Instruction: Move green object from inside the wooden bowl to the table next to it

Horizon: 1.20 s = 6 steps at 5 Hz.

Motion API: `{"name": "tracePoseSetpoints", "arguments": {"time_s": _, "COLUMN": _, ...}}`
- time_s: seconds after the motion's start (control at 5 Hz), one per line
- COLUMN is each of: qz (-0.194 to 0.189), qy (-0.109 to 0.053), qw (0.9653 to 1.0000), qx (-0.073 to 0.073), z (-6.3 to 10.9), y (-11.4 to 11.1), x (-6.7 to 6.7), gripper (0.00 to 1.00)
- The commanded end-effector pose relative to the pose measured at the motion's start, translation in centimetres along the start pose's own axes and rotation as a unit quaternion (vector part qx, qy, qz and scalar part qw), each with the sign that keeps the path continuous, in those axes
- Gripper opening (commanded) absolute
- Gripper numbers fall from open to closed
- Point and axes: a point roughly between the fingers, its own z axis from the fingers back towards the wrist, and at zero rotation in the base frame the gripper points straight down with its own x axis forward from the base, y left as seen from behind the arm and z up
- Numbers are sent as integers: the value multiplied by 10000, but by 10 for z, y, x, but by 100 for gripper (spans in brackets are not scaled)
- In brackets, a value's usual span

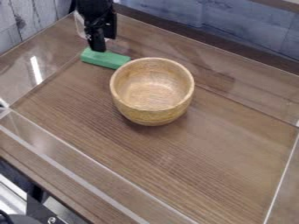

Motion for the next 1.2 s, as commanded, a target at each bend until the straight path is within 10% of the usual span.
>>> {"name": "tracePoseSetpoints", "arguments": {"time_s": 0.0, "qz": -301, "qy": -79, "qw": 9985, "qx": -441, "z": 42, "y": -5, "x": 8, "gripper": 100}}
{"name": "tracePoseSetpoints", "arguments": {"time_s": 0.8, "qz": -136, "qy": 22, "qw": 9988, "qx": -476, "z": 53, "y": 11, "x": 14, "gripper": 100}}
{"name": "tracePoseSetpoints", "arguments": {"time_s": 1.0, "qz": -197, "qy": 33, "qw": 9987, "qx": -476, "z": 50, "y": 8, "x": 13, "gripper": 0}}
